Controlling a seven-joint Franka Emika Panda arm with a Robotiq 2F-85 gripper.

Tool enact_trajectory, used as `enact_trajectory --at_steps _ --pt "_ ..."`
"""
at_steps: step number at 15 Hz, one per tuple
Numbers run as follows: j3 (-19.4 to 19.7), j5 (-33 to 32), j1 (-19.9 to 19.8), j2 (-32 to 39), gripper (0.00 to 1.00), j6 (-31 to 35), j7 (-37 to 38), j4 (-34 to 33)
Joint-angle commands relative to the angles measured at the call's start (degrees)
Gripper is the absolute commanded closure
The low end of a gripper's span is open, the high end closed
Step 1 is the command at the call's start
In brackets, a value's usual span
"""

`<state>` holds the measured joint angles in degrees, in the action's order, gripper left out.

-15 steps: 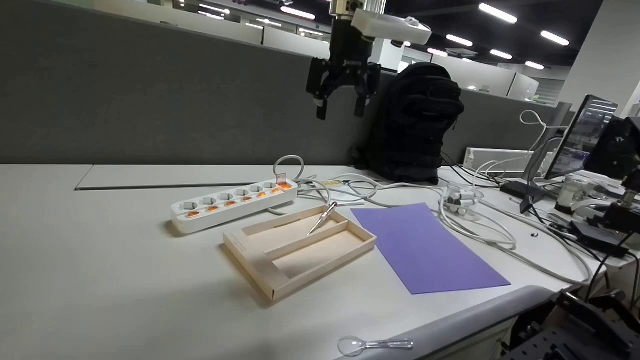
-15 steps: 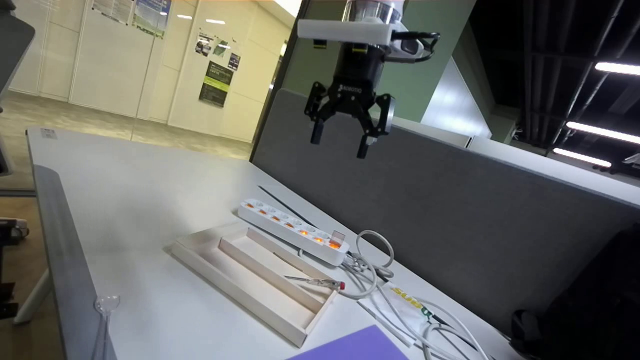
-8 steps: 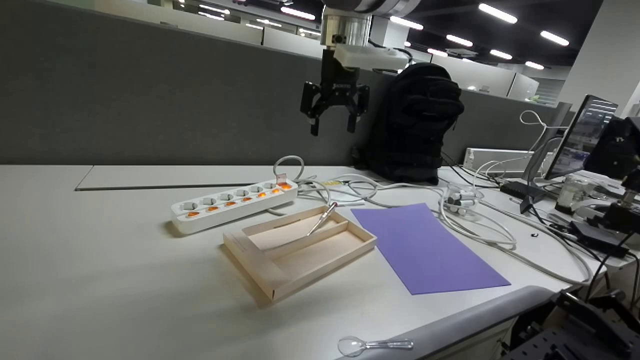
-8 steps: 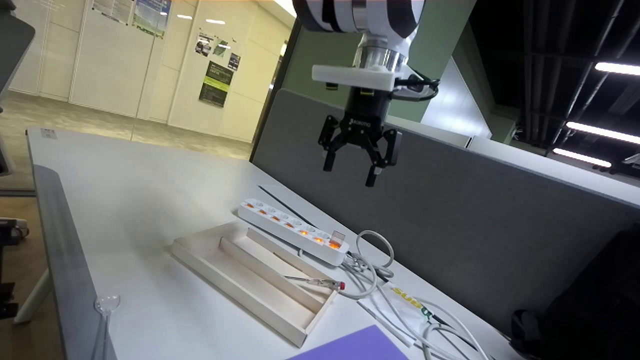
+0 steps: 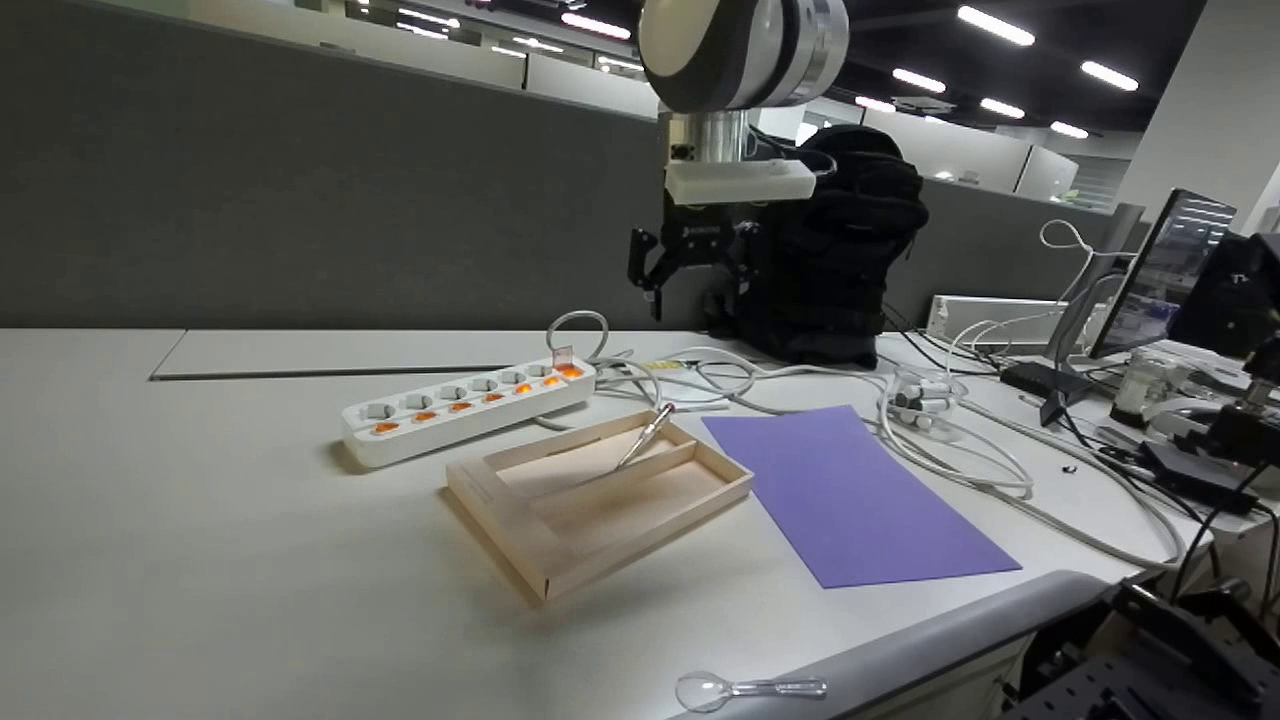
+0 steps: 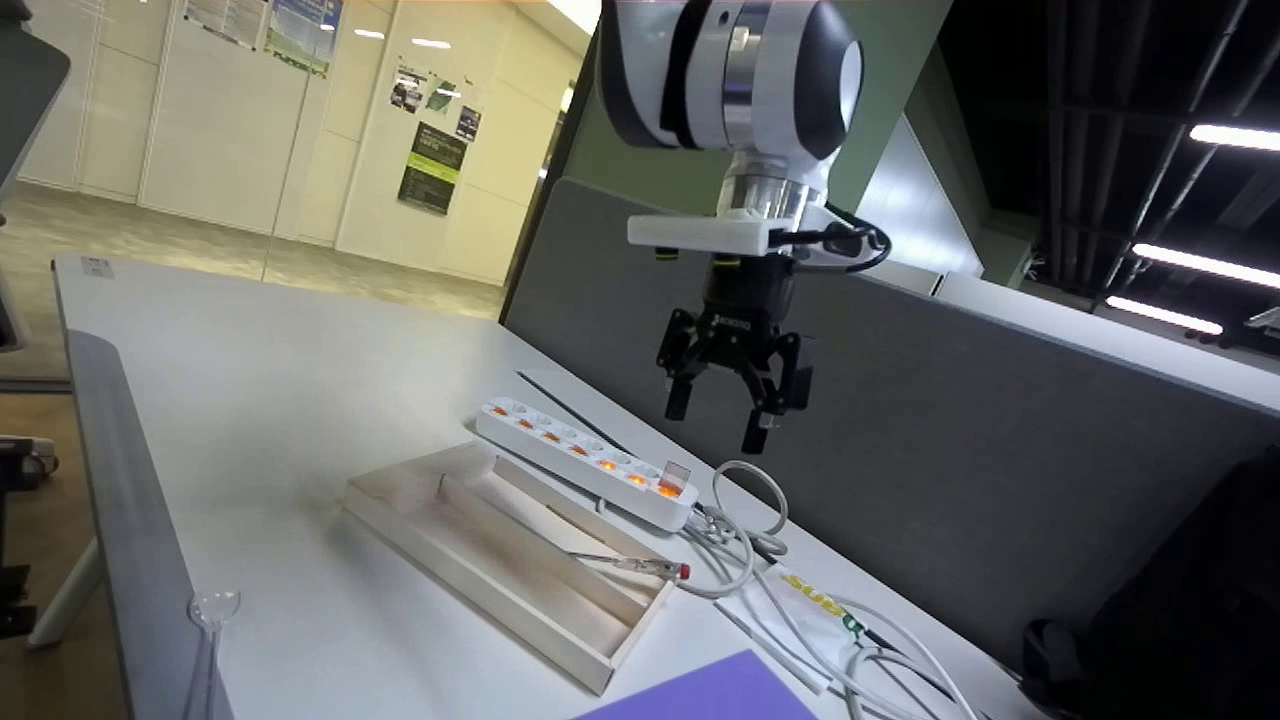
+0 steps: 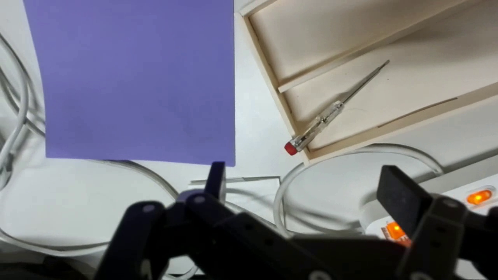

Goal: Put the pen on the blue mat

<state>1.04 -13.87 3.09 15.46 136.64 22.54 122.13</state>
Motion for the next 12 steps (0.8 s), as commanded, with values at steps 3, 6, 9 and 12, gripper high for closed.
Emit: enact_trajectory --at_steps 3,6,9,12 --pt "2.6 2.3 1.2 4.5 0.0 -0.8 6.8 -2.2" --pt "3.3 4.6 1.5 7.1 0.0 1.8 9.6 -3.0" --pt "4.5 5.2 2.7 9.6 0.0 5.2 11.7 -4.0" --pt "5.6 5.5 4.1 12.1 0.0 8.0 13.3 -5.1"
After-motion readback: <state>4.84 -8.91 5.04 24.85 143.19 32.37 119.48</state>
